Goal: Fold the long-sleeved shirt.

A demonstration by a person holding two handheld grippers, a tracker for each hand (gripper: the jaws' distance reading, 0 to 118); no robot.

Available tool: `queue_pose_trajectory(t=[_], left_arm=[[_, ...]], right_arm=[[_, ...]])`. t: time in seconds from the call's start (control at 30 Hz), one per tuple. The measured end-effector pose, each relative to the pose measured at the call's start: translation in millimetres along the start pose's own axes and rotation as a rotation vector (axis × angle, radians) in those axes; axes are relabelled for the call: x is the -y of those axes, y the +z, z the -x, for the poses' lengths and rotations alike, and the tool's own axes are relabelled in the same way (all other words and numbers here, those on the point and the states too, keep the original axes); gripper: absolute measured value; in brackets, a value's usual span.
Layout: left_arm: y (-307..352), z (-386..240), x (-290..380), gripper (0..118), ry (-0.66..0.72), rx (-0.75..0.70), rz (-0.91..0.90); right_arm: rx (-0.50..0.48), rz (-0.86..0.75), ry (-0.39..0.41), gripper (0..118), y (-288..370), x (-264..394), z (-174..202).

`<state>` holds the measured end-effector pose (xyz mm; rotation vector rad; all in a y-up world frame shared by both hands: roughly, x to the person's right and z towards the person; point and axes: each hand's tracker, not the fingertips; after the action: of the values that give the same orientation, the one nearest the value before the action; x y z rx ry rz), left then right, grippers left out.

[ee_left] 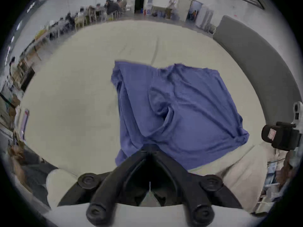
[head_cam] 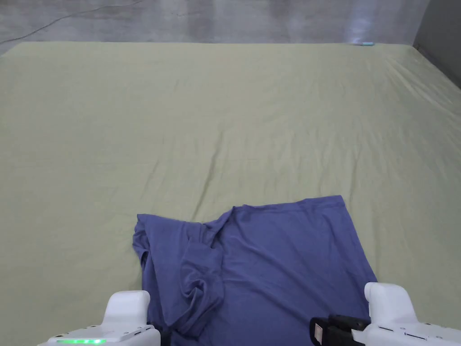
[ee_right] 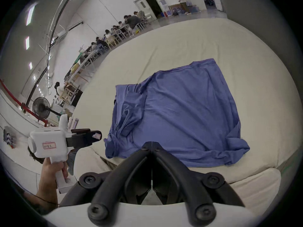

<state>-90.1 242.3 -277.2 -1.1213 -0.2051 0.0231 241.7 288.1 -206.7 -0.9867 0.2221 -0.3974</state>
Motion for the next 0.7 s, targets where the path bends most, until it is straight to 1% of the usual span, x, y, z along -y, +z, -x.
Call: queue_pose_trajectory(t=[0.07, 0.2, 0.23, 0.27, 0.3, 0.33, 0.5, 0.57, 0.63, 0.67, 0.7], left_arm=[[-5, 9, -14, 0, -0.003, -0.012, 0.002], [-14, 31, -71, 1, 0.079, 0.003, -0.074], [-24, 38, -90, 37, 0.092, 0.003, -0.081], [-33, 41, -107, 99, 0.099, -0.003, -0.062], [-44, 54, -121, 118, 0.174, -0.023, -0.126], [-60, 56, -151, 118, 0.14, -0.035, -0.116], [-130, 73, -219, 118, 0.221, -0.055, 0.034], [-161, 80, -227, 118, 0.224, -0.077, 0.096], [-180, 77, -237, 117, 0.168, -0.135, 0.156], [-184, 72, -232, 112, 0.146, -0.159, 0.175], [-186, 68, -231, 99, 0.123, -0.136, 0.192]], right_arm=[[0.01, 0.017, 0.006, 2, -5, -2, -1], [0.005, 0.04, -0.013, 2, -14, -4, -6], [0.001, 0.048, -0.021, 2, -17, -4, -9], [0.0, 0.056, -0.027, 2, -20, -4, -10], [-0.001, 0.066, -0.03, 2, -23, -4, -12], [0.001, 0.075, -0.032, 2, -25, -4, -13], [0.021, 0.103, -0.043, 2, -29, -6, -22], [0.028, 0.107, -0.053, 2, -29, -7, -26], [0.041, 0.112, -0.061, 2, -30, -9, -31], [0.047, 0.115, -0.064, 2, -31, -10, -33], [0.053, 0.119, -0.067, 2, -32, -12, -36]])
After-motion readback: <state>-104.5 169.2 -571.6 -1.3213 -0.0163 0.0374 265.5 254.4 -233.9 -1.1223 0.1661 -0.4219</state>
